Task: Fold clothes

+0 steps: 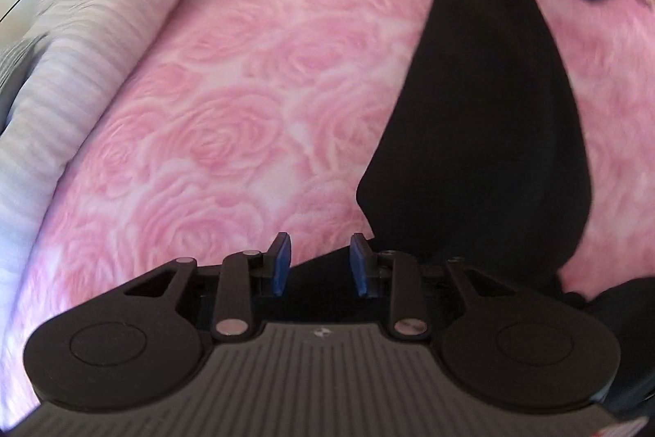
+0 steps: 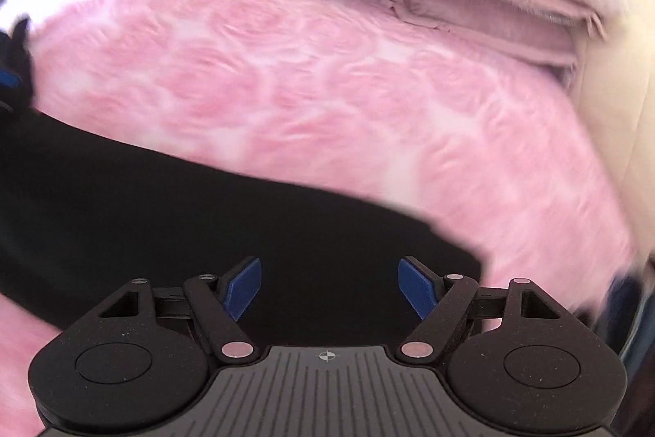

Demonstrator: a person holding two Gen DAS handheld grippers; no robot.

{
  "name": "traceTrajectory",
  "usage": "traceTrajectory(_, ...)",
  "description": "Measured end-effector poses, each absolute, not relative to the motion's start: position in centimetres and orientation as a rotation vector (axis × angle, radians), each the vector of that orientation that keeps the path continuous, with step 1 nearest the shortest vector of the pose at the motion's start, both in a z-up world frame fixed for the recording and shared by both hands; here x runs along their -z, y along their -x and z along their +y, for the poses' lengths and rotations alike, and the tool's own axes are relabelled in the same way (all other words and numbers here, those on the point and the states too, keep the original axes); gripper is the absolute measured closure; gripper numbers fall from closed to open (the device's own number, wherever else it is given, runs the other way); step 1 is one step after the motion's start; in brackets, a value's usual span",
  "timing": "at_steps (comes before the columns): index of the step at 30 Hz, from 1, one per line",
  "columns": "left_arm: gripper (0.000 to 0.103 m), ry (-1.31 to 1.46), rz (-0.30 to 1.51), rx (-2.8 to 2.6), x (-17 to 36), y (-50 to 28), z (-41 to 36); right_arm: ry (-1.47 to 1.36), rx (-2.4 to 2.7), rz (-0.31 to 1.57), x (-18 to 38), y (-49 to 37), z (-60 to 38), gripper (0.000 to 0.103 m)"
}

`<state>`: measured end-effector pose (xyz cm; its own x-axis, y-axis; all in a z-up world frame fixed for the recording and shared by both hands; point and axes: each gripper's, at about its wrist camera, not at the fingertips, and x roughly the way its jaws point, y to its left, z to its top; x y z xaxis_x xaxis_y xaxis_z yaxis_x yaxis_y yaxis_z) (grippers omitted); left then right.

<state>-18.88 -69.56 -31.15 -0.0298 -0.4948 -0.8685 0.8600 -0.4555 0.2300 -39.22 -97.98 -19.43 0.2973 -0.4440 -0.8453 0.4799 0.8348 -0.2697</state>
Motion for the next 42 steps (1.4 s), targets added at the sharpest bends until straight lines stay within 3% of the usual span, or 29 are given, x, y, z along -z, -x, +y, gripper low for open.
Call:
traceTrajectory(10,0.075,-1.365,0.466,1.701,33.0,15.3,-69.2,0.136,0.079,1.354,23.7,35.8,-104.3,0.026)
traceTrajectory(11,0.075,-1.366,0.47,1.691,33.1,15.0,-69.6,0.07,0.093,1.384,23.6,35.7,-105.2,0.031)
traceTrajectory(13,0.075,-1.354,0.487,1.691,33.1,14.6,-70.4,-0.012,0.117,1.426,23.0,36.2,-106.0,0.068)
traceTrajectory(14,0.075,-1.358,0.476,1.7,33.1,14.7,-70.8,0.014,0.149,1.45,22.4,36.8,-106.0,0.097)
traceTrajectory(19,0.072,-1.485,0.393,1.793,33.6,15.3,-72.2,0.001,0.344,1.581,20.9,41.0,-105.5,0.097)
traceTrajectory(22,0.071,-1.506,0.448,1.798,33.9,14.9,-73.1,0.015,0.379,1.606,20.8,41.8,-104.2,0.097)
traceTrajectory(26,0.095,-1.469,0.514,1.74,33.4,14.6,-73.4,0.026,0.428,1.627,20.5,42.6,-102.6,0.097)
traceTrajectory(28,0.097,-1.346,0.5,1.67,32.3,13.7,-73.2,0.03,0.459,1.619,20.1,43.3,-101.8,0.096)
traceTrajectory(32,0.096,-1.065,0.545,1.478,30.3,11.0,-72.7,0.01,0.554,1.516,18.2,44.6,-101.0,0.096)
traceTrajectory(35,0.077,-1.077,0.59,1.416,31.3,11.0,-72.5,0.014,0.588,1.508,18.4,43.9,-100.8,0.096)
traceTrajectory(38,0.072,-0.962,0.603,1.375,29.8,10.1,-71.3,0.068,0.63,1.482,18.6,41.8,-100.4,0.087)
traceTrajectory(40,0.071,-0.854,0.606,1.316,27.6,9.0,-69.8,0.115,0.664,1.429,17.9,41.0,-99.3,0.044)
traceTrajectory(41,0.071,-0.804,0.613,1.286,26.5,8.4,-68.7,0.127,0.673,1.395,17.3,40.8,-98.6,0.01)
traceTrajectory(42,0.069,-0.763,0.621,1.255,25.3,7.9,-67.2,0.138,0.682,1.361,16.6,40.6,-97.9,0.005)
